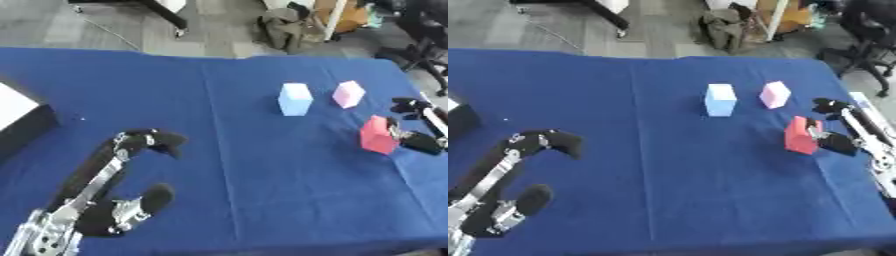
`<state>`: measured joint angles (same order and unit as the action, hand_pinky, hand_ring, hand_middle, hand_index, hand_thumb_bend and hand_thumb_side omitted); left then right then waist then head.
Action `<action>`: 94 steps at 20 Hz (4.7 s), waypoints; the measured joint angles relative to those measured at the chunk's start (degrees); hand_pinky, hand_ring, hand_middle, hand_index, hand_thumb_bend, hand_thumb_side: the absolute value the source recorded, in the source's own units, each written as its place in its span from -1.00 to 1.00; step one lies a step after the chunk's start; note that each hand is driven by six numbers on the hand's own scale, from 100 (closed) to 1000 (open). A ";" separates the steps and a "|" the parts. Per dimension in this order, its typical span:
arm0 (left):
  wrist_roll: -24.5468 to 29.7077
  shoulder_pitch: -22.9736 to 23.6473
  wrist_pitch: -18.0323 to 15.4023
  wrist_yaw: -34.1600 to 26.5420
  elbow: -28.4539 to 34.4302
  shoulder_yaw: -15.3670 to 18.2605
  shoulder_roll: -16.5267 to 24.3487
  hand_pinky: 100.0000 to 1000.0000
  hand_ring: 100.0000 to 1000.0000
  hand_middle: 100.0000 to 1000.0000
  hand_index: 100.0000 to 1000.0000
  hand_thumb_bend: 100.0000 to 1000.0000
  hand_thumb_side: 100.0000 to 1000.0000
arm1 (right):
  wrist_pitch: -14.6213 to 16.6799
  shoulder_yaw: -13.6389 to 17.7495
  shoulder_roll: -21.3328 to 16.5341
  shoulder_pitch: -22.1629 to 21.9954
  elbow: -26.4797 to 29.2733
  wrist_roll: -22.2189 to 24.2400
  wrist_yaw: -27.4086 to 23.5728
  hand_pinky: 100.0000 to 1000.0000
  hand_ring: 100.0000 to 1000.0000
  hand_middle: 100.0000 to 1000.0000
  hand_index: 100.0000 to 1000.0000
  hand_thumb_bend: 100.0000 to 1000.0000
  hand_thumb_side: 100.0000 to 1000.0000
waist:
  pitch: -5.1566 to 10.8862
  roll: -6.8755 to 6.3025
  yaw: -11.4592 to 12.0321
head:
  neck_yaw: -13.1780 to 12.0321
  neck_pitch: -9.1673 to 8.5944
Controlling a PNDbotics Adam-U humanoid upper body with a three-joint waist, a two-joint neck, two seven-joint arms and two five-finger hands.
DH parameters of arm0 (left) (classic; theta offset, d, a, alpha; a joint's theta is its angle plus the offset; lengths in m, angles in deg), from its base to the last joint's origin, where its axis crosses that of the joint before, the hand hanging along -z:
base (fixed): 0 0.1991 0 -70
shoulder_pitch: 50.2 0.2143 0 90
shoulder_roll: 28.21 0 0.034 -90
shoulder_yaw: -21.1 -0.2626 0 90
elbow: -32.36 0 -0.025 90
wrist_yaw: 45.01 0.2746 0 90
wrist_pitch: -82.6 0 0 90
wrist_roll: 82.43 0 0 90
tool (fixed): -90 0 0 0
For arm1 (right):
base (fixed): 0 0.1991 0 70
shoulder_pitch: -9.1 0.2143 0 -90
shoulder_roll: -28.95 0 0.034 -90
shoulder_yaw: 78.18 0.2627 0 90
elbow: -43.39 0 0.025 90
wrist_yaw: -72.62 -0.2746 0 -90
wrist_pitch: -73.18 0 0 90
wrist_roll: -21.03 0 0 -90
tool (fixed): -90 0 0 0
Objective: Pick up the objects with one hand, pass them to the other hand, and then place them into the box on the other side of the table.
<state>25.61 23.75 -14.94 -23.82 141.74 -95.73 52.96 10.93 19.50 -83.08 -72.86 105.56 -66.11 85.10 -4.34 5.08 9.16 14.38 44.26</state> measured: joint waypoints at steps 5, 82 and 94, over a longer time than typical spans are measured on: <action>0.00 0.00 0.00 0.00 0.00 0.00 0.01 0.36 0.30 0.07 0.58 -0.02 0.97 | -0.93 0.05 -0.32 0.01 -1.09 3.52 1.03 0.76 0.98 0.86 1.00 -1.00 -0.78 | -0.02 0.12 0.04 | -0.12 0.00; -2.10 -7.29 12.10 -26.12 -17.01 -7.52 -1.80 0.31 0.37 0.11 0.63 0.27 1.00 | 3.66 -16.69 25.30 6.38 51.20 4.35 4.42 0.46 0.30 -0.43 0.13 -1.00 -1.00 | 1.32 -1.11 -1.07 | -7.60 0.00; -1.14 -9.55 19.27 -52.28 -15.97 -8.91 0.75 0.30 0.30 0.07 0.61 0.81 1.00 | 5.08 -19.10 25.69 6.45 51.20 7.26 2.30 0.46 0.30 -0.44 0.13 -1.00 -1.00 | 0.41 -1.10 -1.05 | -7.51 0.00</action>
<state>24.47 14.21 4.34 -76.10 125.77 -104.64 53.71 16.01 0.40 -57.39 -66.41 156.75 -58.85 87.40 -3.93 3.99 8.11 6.87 44.26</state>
